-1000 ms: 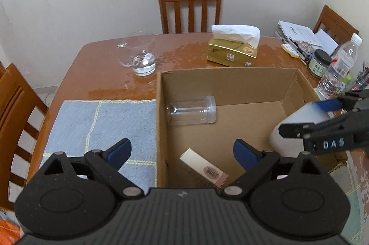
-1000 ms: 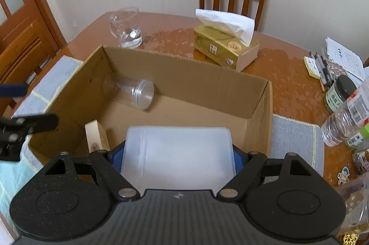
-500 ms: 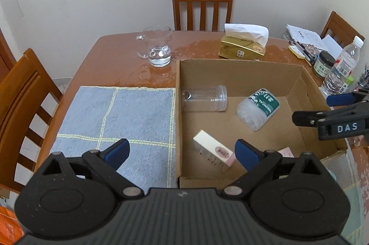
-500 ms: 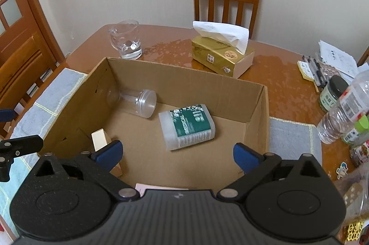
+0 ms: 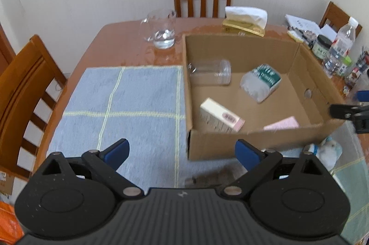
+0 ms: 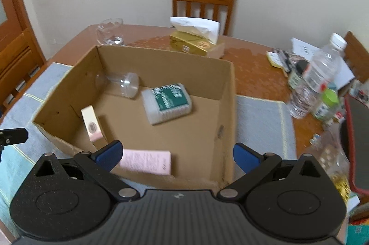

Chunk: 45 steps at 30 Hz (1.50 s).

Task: Organize objects
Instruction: 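Move the right tool toward the green C&S pack on the towel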

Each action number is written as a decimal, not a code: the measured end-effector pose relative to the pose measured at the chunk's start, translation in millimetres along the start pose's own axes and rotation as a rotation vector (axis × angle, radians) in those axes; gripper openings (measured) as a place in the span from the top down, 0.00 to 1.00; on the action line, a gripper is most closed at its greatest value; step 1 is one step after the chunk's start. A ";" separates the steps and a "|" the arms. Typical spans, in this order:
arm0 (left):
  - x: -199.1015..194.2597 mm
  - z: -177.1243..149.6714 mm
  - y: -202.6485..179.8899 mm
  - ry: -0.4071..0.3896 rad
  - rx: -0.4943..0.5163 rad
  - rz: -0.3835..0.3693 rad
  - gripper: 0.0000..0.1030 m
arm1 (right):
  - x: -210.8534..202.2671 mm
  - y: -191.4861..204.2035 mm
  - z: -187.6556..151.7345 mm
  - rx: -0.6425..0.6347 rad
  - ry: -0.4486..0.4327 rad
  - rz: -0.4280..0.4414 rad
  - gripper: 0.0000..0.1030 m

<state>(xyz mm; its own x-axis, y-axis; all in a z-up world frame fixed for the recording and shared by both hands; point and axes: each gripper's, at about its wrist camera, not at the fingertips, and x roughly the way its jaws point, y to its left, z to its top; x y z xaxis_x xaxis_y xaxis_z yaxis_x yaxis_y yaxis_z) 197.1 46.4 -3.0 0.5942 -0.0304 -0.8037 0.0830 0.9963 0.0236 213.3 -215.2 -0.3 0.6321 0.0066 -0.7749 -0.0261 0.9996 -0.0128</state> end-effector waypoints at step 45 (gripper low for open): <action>23.5 -44.1 -6.7 0.131 0.006 -0.017 0.05 | 20.6 -48.1 -167.6 0.196 0.325 -0.155 0.00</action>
<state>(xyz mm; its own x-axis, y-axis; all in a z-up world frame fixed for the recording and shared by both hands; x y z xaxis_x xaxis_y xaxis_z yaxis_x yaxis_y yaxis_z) 175.2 42.5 -48.2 0.4828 -0.0362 -0.8750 0.0974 0.9952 0.0126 97.8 -267.9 -121.7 0.3387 -0.1223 -0.9329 0.2184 0.9746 -0.0485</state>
